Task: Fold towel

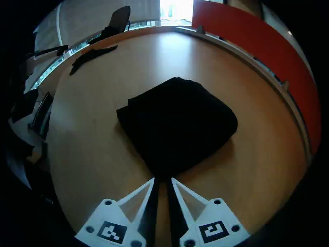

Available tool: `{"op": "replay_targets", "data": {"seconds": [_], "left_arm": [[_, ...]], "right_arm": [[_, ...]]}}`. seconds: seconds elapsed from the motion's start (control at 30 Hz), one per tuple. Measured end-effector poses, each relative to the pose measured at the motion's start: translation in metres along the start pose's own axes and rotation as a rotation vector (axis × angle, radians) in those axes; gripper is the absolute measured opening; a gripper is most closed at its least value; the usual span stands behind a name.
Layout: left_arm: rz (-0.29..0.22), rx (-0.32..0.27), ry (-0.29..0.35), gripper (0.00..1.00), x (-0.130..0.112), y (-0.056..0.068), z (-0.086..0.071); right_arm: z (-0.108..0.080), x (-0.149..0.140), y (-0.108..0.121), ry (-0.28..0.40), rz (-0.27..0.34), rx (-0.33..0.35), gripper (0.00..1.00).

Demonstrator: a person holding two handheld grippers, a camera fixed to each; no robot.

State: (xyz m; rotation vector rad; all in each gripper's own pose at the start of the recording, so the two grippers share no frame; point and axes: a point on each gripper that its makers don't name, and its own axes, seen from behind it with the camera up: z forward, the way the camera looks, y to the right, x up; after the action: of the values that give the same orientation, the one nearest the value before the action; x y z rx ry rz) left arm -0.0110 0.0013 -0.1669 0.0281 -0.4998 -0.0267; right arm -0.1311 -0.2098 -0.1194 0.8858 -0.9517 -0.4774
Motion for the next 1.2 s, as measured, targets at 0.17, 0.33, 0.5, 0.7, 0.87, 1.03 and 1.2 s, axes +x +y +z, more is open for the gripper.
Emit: {"op": "replay_targets", "data": {"seconds": [0.17,0.33,0.5,0.7,0.87,1.03,1.2], "left_arm": [[-0.001,-0.002,-0.002,0.94,0.0,0.0,0.0],[-0.001,-0.005,-0.001,0.94,0.0,0.0,0.001],[-0.001,-0.01,0.006,0.94,0.003,0.001,0.002],[0.001,-0.022,0.024,0.94,0.012,0.002,0.005],[0.005,-0.041,0.046,0.94,0.023,0.006,0.006],[0.012,-0.063,0.069,0.94,0.034,0.011,0.008],[0.022,-0.087,0.088,0.94,0.045,0.019,0.01]], "right_arm": [[-0.001,0.0,0.0,0.004,0.006,0.002,0.02],[-0.003,0.001,0.001,0.011,-0.003,-0.003,0.02],[-0.011,0.01,0.005,0.032,-0.014,-0.016,0.02],[-0.03,0.034,0.015,0.078,-0.044,-0.049,0.01],[-0.049,0.062,0.026,0.122,-0.079,-0.084,0.02],[-0.071,0.095,0.039,0.175,-0.111,-0.122,0.02],[-0.097,0.128,0.052,0.231,-0.148,-0.164,0.02]]}}
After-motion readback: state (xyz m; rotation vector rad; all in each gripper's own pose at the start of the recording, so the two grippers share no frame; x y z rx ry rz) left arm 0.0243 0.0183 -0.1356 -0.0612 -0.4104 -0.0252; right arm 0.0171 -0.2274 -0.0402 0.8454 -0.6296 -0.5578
